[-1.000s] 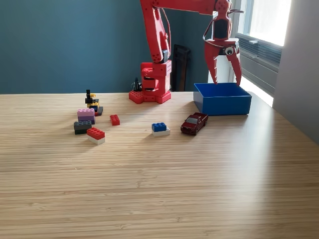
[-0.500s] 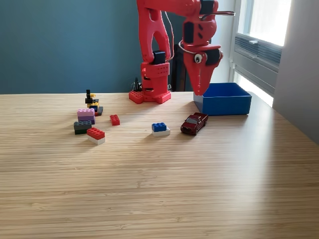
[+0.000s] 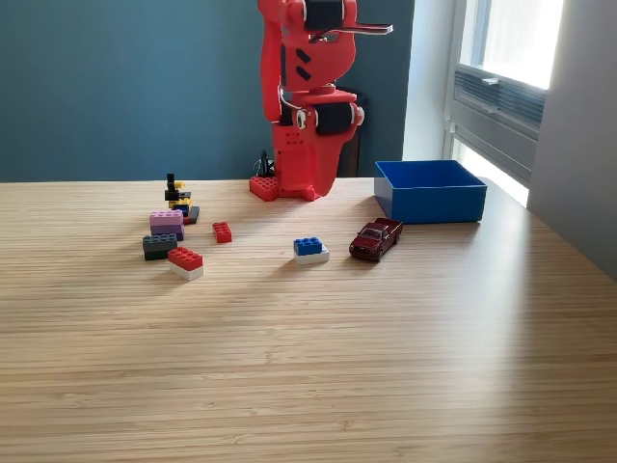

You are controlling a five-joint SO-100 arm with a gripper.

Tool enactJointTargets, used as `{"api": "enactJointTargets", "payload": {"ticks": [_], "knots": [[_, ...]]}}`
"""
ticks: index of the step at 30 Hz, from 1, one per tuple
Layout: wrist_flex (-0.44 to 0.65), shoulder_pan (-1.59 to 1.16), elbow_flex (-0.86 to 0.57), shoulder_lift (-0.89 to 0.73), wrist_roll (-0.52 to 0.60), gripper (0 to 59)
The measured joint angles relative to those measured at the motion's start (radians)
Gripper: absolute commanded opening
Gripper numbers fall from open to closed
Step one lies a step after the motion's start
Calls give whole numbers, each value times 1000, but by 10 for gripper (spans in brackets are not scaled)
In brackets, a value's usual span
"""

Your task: Grasp a lego block and put it in the bin.

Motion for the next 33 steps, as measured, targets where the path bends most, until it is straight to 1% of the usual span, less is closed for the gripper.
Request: {"api": "enactJointTargets", "payload": {"ticks": [7, 8, 9, 11, 14, 17, 20, 25, 30, 33], "knots": [[0, 100, 31, 9, -46, 21], [0, 114, 31, 9, -51, 39], [0, 127, 31, 9, -52, 80], [0, 155, 31, 9, -49, 193], [0, 189, 49, 9, -21, 248], [-3, 209, 91, 9, -8, 262], [-18, 212, 120, 9, -23, 276], [-23, 190, 127, 9, -81, 282], [-55, 155, 127, 9, -144, 295], [-75, 129, 104, 9, -173, 301]]}}
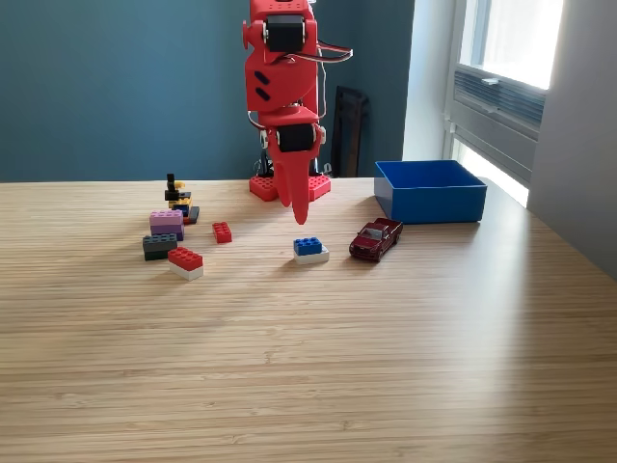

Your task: Grasp a lego block and put it in the bin.

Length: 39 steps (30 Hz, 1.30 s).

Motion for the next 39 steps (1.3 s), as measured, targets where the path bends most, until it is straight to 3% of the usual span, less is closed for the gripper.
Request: {"api": "enactJointTargets", "payload": {"ticks": [14, 26, 36, 39], "knots": [[-156, -67, 9, -2, -32, 314], [-161, -72, -34, -239, -3, 297], [-167, -72, -123, -360, 20, 210], [-167, -72, -144, -390, 26, 147]]}}
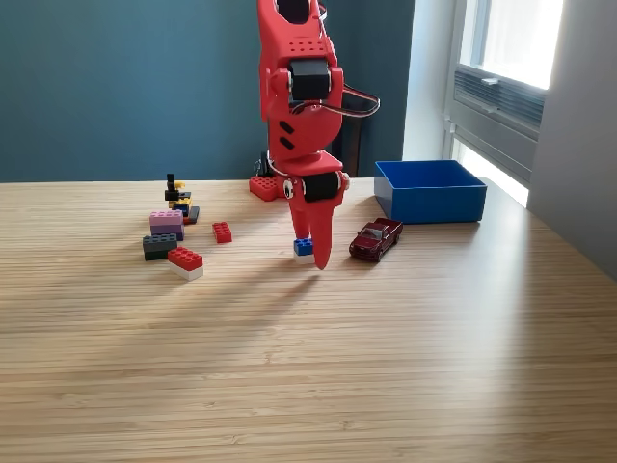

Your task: Grasp a lego block and put it in the bin.

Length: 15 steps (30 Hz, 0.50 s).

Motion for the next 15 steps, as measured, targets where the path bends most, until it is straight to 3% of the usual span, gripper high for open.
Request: {"api": "enactJointTargets", "payload": {"ticks": [6, 11, 15], "knots": [[-3, 0, -29, -41, 20, 6], [5, 0, -37, -44, 44, 0], [72, -8, -94, -44, 77, 0]]}}
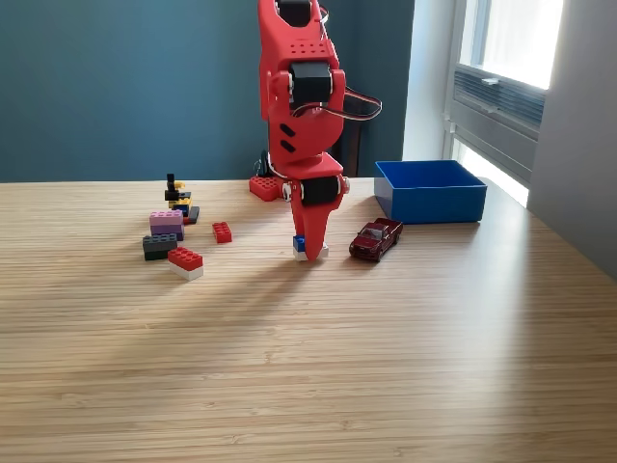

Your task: Grasp a lego block and put it in the bin.

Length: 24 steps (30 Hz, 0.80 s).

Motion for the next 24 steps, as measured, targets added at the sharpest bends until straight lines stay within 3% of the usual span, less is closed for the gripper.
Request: {"api": "enactJointTargets", "payload": {"ticks": [14, 24], "knots": [[258, -67, -206, 0, 117, 0], [321, -339, -176, 221, 195, 0]]}}
